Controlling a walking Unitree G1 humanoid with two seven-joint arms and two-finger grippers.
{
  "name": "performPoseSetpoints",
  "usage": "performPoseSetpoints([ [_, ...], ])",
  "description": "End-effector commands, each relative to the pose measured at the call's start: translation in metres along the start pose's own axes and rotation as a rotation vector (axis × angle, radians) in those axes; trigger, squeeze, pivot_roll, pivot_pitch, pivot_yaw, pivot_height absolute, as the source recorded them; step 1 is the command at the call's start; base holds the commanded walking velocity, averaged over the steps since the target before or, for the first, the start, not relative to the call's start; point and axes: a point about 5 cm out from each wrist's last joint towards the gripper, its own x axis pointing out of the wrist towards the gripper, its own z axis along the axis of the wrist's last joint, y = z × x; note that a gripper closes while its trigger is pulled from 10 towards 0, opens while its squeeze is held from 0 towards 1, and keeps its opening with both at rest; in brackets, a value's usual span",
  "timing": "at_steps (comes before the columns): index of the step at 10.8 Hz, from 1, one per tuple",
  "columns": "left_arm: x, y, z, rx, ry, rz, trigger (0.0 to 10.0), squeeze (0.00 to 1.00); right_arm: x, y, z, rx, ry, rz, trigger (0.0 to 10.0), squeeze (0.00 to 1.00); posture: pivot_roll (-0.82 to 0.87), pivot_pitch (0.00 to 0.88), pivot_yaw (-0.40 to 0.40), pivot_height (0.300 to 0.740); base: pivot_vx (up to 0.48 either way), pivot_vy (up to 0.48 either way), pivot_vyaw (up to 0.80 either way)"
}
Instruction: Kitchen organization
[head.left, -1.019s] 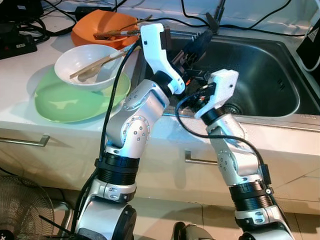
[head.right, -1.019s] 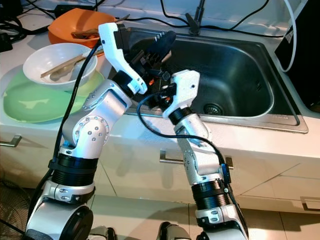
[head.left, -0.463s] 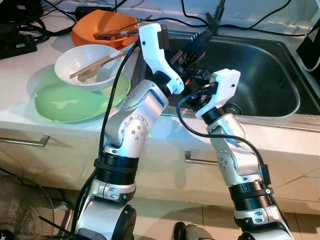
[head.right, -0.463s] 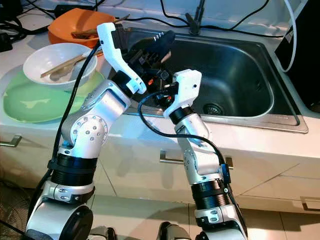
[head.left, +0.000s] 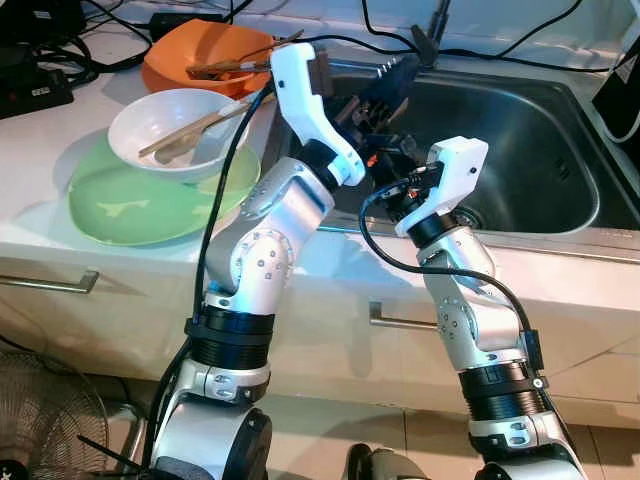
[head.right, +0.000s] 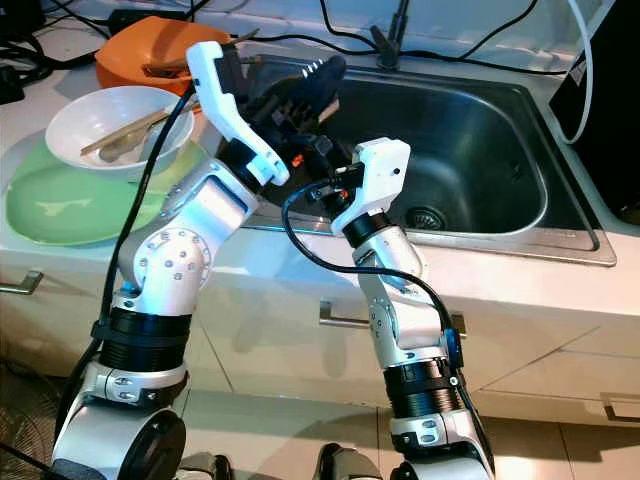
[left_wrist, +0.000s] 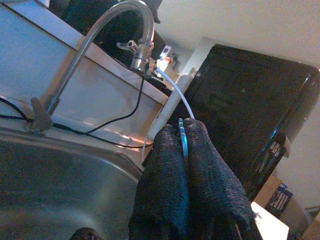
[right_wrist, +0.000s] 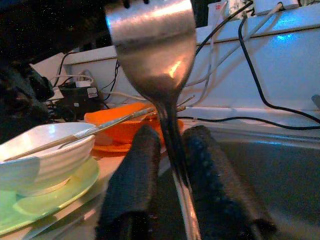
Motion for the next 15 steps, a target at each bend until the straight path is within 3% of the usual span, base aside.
performPoseSetpoints([
  [1, 0.0046, -0.0153, -0.0056, -0.058, -0.011, -0.053, 10.0, 0.00, 0.0006, 0.0028, -0.0028, 0.003, 0.008, 0.019, 0.0, 0.00, 0.06, 0.138, -0.028, 0.740, 0.000, 0.000, 0.00],
  [9, 0.0045, -0.0175, -0.0064, -0.073, -0.003, -0.059, 10.0, 0.00, 0.0006, 0.0041, -0.0049, 0.006, 0.013, 0.020, 0.0, 0.00, 0.06, 0.142, -0.027, 0.740, 0.000, 0.000, 0.00],
  [10, 0.0047, -0.0166, -0.0070, -0.072, -0.001, -0.052, 10.0, 1.00, 0.0007, 0.0031, -0.0052, 0.001, 0.013, 0.010, 0.0, 0.00, 0.06, 0.143, -0.026, 0.740, 0.000, 0.000, 0.00],
  [15, 0.0034, -0.0131, -0.0050, -0.095, -0.014, -0.034, 10.0, 1.00, 0.0008, -0.0028, -0.0052, -0.008, 0.014, -0.028, 0.0, 0.00, 0.06, 0.144, -0.025, 0.740, 0.000, 0.000, 0.00],
])
